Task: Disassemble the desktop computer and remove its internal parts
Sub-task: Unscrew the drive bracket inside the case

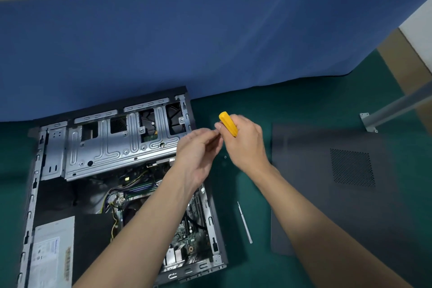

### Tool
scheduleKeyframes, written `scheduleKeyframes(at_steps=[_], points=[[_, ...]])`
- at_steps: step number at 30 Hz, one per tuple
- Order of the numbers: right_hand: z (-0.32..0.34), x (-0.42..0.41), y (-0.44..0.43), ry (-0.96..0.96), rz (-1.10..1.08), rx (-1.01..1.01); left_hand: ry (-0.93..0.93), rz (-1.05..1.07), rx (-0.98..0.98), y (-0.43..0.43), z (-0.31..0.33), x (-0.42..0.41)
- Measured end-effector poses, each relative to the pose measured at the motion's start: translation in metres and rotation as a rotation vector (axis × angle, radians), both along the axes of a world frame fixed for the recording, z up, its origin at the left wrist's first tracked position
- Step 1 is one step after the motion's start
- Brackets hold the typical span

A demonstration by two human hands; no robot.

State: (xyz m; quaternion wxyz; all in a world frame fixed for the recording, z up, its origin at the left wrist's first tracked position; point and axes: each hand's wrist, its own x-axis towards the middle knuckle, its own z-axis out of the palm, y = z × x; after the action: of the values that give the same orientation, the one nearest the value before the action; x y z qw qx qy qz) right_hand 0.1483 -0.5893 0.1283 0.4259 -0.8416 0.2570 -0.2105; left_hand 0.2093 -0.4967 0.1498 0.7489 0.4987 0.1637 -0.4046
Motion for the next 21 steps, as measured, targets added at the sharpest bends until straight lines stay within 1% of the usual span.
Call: scheduleKeyframes(at_steps=[2,3,4,5,6,7,8,9,10,11,13,17,21], points=[[-0.006,0.001,-0.002,-0.008,-0.044,-0.057,-0.072,-0.014,0.045,-0.004,-0.001,-0.001],[-0.011,0.001,-0.005,-0.001,-0.067,-0.057,-0.137,-0.030,0.087,-0.005,-0.002,0.000],[-0.018,-0.001,-0.008,0.018,-0.095,-0.040,-0.247,-0.054,0.161,-0.005,-0.004,0.000],[-0.027,-0.003,-0.012,0.058,-0.124,-0.011,-0.433,-0.093,0.288,-0.003,-0.008,0.001],[-0.037,-0.006,-0.016,0.125,-0.149,0.025,-0.709,-0.157,0.465,0.000,-0.013,0.004],[-0.047,-0.008,-0.020,0.215,-0.163,0.063,-1.032,-0.241,0.659,0.005,-0.018,0.005],[-0.059,-0.011,-0.021,0.315,-0.163,0.094,-1.325,-0.335,0.813,0.009,-0.024,0.006],[-0.070,-0.014,-0.021,0.410,-0.151,0.111,-1.517,-0.452,0.904,0.012,-0.031,0.006],[-0.081,-0.017,-0.019,0.489,-0.128,0.111,-1.604,-0.586,0.958,0.015,-0.039,0.006],[-0.090,-0.018,-0.016,0.553,-0.101,0.096,-1.629,-0.691,1.002,0.016,-0.044,0.004],[-0.105,-0.019,-0.010,0.626,-0.055,0.030,-1.611,-0.794,1.075,0.016,-0.050,0.003],[-0.121,-0.017,-0.004,0.665,-0.018,-0.133,-1.604,-0.791,1.111,0.013,-0.048,0.005],[-0.128,-0.014,-0.006,0.694,0.010,-0.118,-1.606,-0.795,1.133,0.012,-0.048,0.005]])
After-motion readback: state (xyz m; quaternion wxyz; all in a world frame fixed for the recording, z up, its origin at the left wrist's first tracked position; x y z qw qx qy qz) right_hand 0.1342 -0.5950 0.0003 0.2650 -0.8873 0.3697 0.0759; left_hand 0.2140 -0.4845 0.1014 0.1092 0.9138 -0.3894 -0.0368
